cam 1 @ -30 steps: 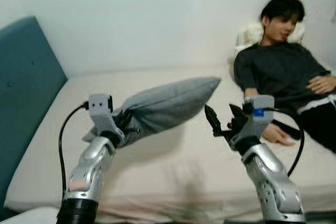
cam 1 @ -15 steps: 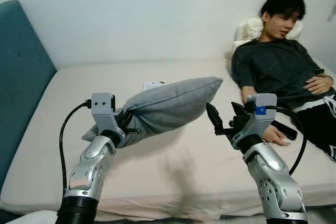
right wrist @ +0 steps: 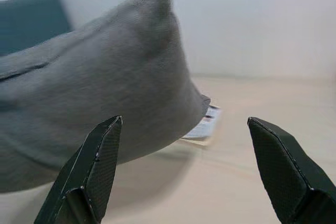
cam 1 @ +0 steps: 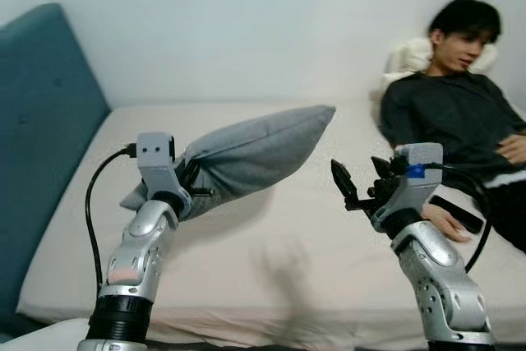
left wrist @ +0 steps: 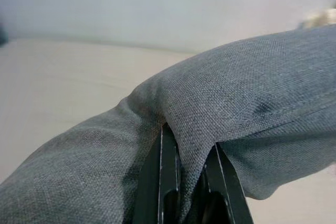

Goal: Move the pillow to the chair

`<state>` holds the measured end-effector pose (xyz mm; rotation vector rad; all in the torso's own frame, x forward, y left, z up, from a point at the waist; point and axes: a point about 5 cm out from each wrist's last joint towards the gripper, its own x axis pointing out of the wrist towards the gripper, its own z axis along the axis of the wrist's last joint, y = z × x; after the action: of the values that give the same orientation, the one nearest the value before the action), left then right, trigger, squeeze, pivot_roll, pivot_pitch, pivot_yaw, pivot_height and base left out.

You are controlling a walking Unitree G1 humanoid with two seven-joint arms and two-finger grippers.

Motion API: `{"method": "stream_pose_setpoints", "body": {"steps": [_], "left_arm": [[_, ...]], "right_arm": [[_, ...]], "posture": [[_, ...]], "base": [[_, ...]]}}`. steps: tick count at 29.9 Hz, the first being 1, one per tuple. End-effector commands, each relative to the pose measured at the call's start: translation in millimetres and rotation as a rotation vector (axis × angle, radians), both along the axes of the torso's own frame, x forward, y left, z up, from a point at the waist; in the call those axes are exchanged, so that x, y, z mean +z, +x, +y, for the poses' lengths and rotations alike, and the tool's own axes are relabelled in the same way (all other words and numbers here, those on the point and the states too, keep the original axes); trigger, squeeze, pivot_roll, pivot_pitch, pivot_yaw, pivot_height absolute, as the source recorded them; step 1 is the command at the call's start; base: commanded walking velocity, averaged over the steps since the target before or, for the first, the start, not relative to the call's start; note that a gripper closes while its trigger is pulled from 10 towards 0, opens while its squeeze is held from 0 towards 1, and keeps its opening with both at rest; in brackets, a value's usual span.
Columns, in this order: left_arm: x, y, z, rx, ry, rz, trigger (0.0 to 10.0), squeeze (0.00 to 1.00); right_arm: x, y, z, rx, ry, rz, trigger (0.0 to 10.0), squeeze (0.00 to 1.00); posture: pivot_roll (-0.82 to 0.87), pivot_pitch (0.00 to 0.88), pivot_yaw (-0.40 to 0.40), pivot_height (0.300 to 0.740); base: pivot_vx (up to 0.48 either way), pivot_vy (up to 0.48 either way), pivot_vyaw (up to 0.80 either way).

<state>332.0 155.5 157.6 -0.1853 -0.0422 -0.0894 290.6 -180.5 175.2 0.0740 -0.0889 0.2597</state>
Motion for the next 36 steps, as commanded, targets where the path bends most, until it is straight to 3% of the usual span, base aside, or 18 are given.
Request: {"method": "stream_pose_setpoints", "body": {"steps": [1, 13, 22, 36], "left_arm": [[17, 0.5, 6.0, 0.033, 0.009, -0.088, 10.0, 0.00], [16, 2.0, 10.9, 0.083, 0.017, -0.067, 10.0, 0.00], [15, 0.0, 12.2, 0.105, 0.069, -0.060, 10.0, 0.00], [11, -1.6, 18.9, 0.129, 0.060, -0.004, 10.0, 0.00]], "right_arm": [[2, -0.4, 3.6, 0.017, -0.008, -0.013, 10.0, 0.00], [0, -1.3, 5.9, 0.042, -0.013, -0.009, 10.0, 0.00], [-4, -4.5, 9.4, 0.065, -0.012, 0.003, 10.0, 0.00], [-3, -5.4, 7.2, 0.063, -0.013, 0.004, 10.0, 0.00]], "posture": [[-0.11, 0.019, 0.038, 0.740], [-0.11, 0.004, 0.040, 0.740], [-0.10, 0.012, 0.047, 0.740], [-0.10, 0.015, 0.050, 0.740]], "base": [[0.000, 0.000, 0.80], [0.000, 0.000, 0.80], [0.000, 0.000, 0.80], [0.000, 0.000, 0.79]]}}
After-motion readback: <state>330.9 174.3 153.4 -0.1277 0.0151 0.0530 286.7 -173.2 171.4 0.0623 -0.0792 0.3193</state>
